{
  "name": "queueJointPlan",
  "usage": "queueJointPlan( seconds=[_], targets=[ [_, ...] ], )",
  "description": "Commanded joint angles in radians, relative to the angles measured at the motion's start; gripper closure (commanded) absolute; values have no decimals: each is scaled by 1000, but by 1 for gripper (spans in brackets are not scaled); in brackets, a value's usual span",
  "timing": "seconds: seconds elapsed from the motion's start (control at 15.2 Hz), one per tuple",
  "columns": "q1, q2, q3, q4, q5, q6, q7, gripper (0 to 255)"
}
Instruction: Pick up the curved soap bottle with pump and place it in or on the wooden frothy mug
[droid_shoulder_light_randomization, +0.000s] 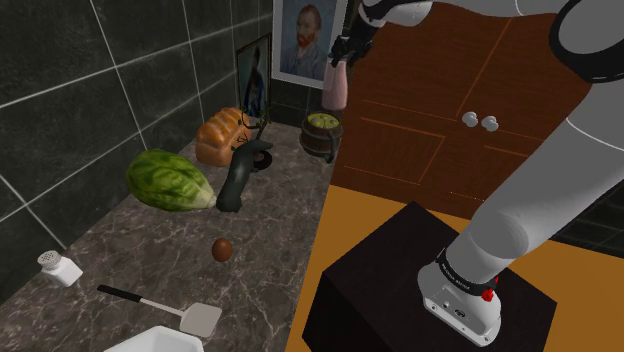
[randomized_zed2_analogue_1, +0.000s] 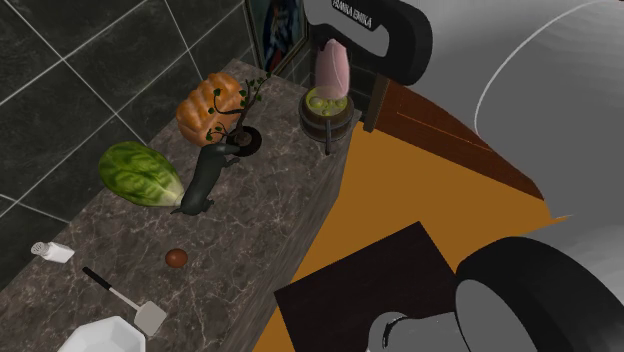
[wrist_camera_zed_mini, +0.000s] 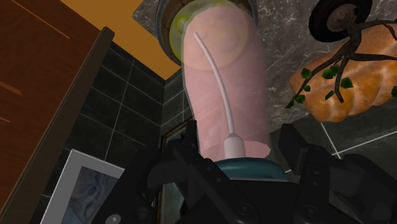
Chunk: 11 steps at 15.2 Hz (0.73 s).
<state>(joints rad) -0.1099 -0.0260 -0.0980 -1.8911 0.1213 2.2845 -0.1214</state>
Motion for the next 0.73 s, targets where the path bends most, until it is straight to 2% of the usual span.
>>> queueJointPlan(
  seconds=[0.0,0.66],
  targets=[
    [0,3,0,-26,3,30,-5,255],
    [2,32,1,-127,24,159,-28,255]
  ],
)
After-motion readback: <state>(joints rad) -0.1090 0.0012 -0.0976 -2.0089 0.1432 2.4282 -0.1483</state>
